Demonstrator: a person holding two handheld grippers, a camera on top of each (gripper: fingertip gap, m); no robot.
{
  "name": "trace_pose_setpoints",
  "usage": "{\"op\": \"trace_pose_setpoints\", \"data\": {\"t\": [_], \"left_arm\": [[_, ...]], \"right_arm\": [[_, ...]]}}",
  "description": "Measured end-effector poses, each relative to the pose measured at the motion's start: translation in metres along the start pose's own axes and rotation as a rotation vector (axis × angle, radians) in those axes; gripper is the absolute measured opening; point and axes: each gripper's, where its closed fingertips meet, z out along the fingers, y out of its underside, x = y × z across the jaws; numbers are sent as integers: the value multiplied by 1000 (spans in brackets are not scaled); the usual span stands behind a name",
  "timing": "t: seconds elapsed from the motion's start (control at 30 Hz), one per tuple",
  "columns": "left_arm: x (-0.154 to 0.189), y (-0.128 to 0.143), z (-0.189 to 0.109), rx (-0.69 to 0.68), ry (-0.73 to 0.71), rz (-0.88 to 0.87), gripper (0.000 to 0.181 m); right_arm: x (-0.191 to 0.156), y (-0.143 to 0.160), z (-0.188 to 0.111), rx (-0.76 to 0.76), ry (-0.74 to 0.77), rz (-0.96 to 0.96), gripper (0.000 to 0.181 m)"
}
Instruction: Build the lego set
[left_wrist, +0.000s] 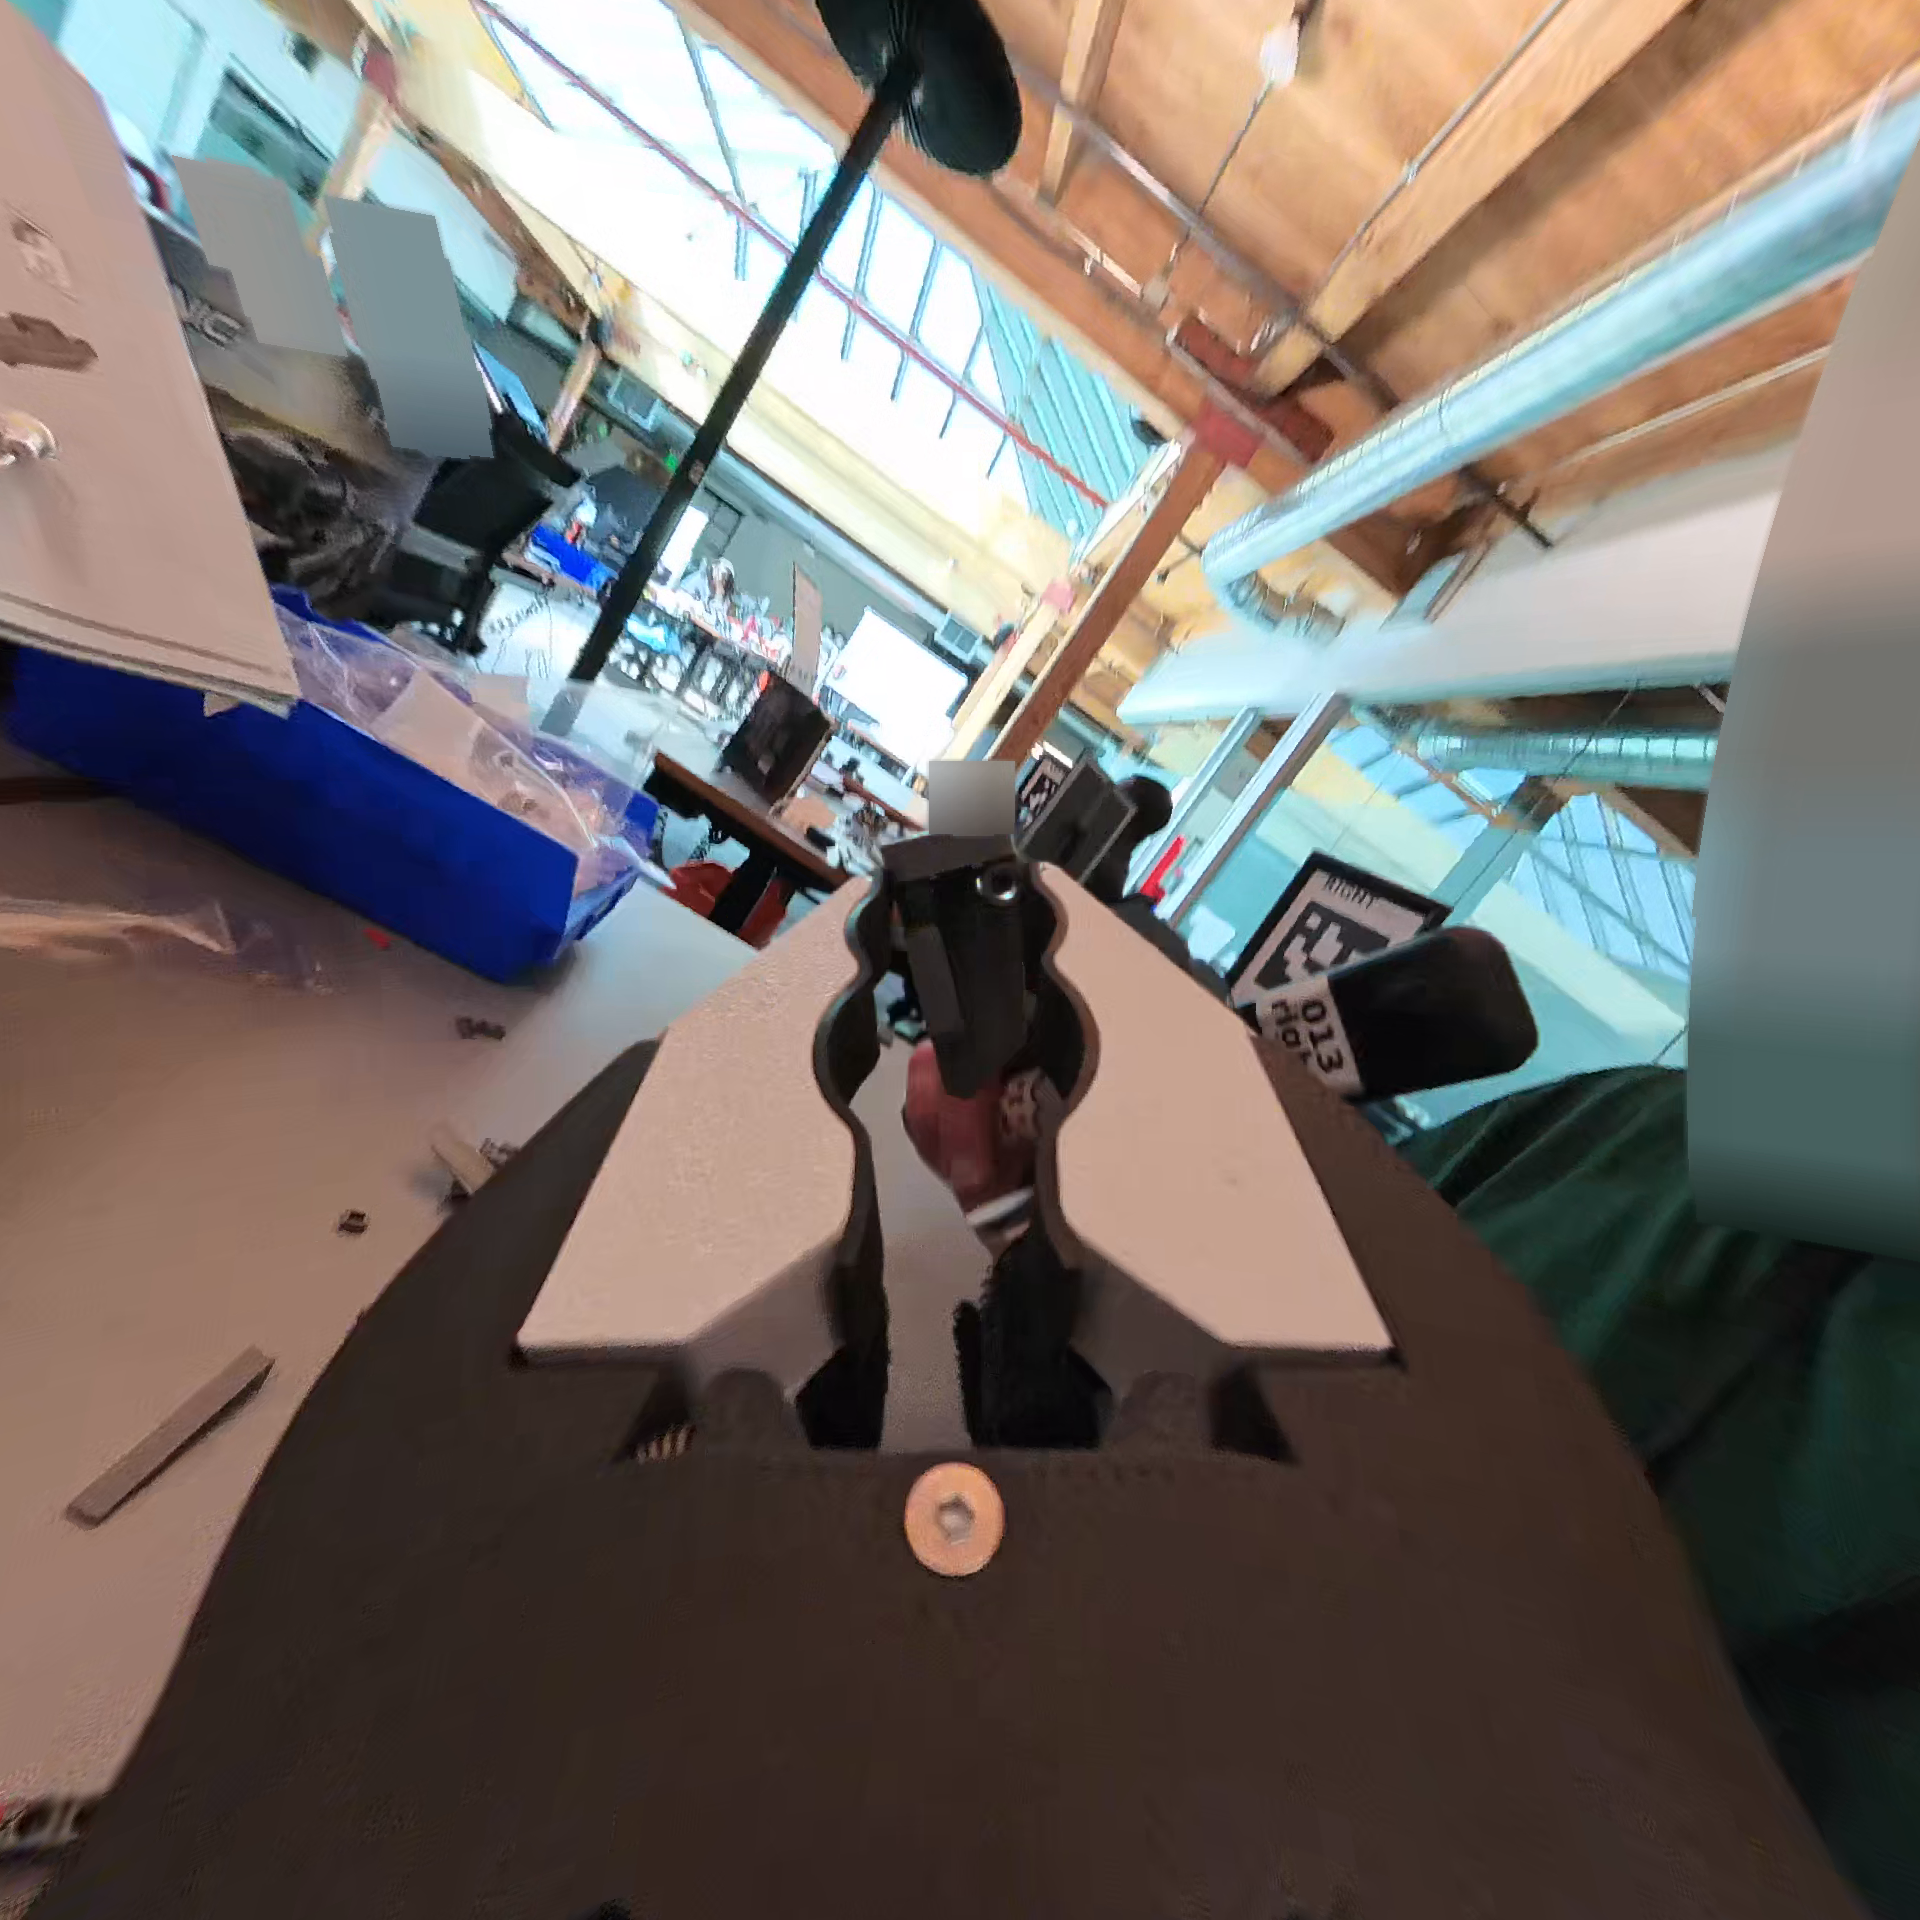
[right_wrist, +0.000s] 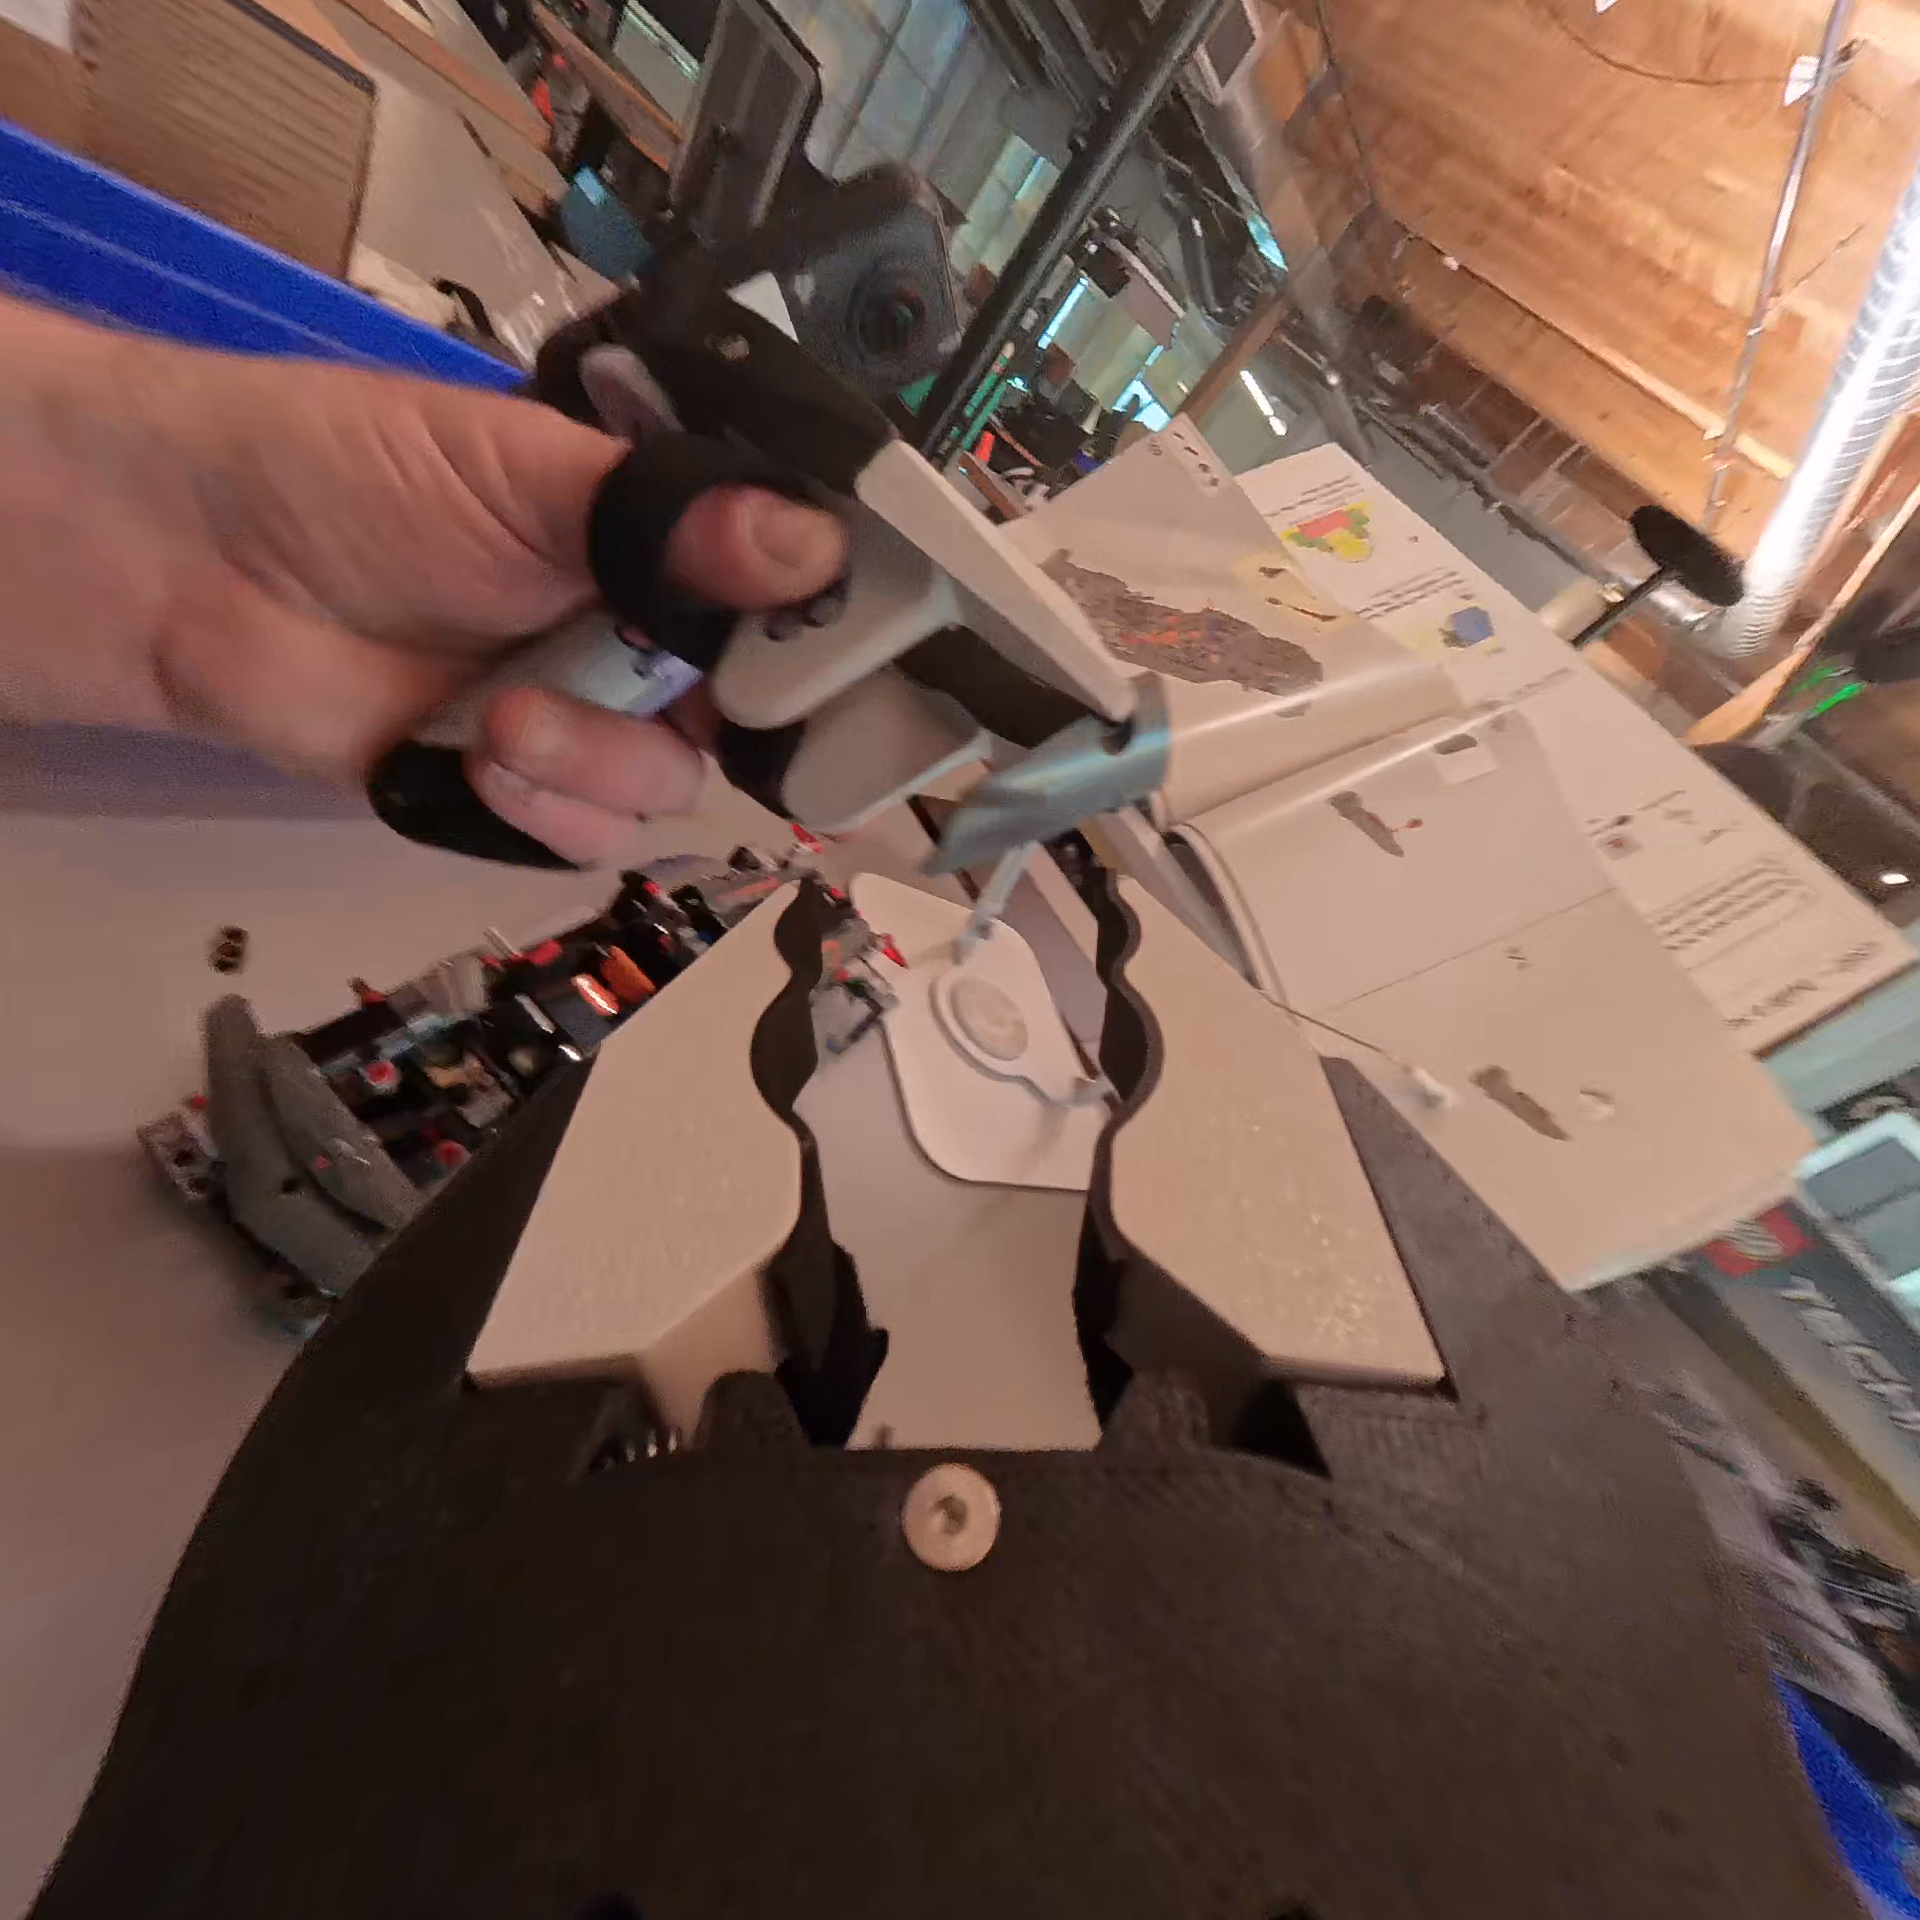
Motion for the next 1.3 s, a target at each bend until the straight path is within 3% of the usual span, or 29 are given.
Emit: {"op": "trace_pose_setpoints", "data": {"t": [0.07, 0.23, 0.3, 0.47, 0.63, 0.73, 0.9, 1.07, 1.17, 1.23, 1.3], "left_arm": [[-3, -3, 1, 61, -12, 16, 22], [0, -4, 6, 127, -88, 141, 26], [1, -4, 7, 157, -83, 123, 22], [-1, -9, -2, 241, -68, 47, 22], [-2, -2, -6, 223, -69, 33, 23], [1, -1, -12, 203, -95, 69, 21], [5, -6, -36, 142, -238, 246, 30], [2, 9, -42, -105, -379, 496, 42], [-1, 31, -41, -278, -374, 528, 31], [7, 32, -43, -270, -350, 586, 15], [12, 32, -45, -258, -352, 630, 14]], "right_arm": [[-8, -4, 5, 23, -2, 85, 56], [4, 4, 14, -10, 106, 221, 40], [10, 5, 15, -7, 139, 215, 12], [17, 5, 14, -34, 157, 151, 4], [31, 9, 8, -59, 91, 175, 0], [37, 10, 8, -76, 13, 203, 0], [31, 14, 8, -137, -302, 343, 0], [8, 8, 4, -206, -645, 313, 0], [-1, 4, 5, -238, -792, 274, 0], [-11, 1, 3, -255, -891, 226, 0], [-17, 0, 4, -276, -961, 215, 0]]}}
